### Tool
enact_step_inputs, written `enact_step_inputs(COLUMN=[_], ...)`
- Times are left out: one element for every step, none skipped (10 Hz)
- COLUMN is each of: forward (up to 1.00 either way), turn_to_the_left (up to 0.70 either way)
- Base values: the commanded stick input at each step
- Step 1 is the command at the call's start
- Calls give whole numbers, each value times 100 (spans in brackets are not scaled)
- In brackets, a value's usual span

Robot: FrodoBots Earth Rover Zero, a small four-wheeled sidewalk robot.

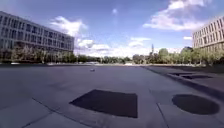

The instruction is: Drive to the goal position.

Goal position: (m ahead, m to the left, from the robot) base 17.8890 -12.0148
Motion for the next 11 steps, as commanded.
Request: enact_step_inputs(forward=[70,70,70,70,70,70,70,70,70,70,70], turn_to_the_left=[0,0,0,0,0,0,0,0,0,0,0])
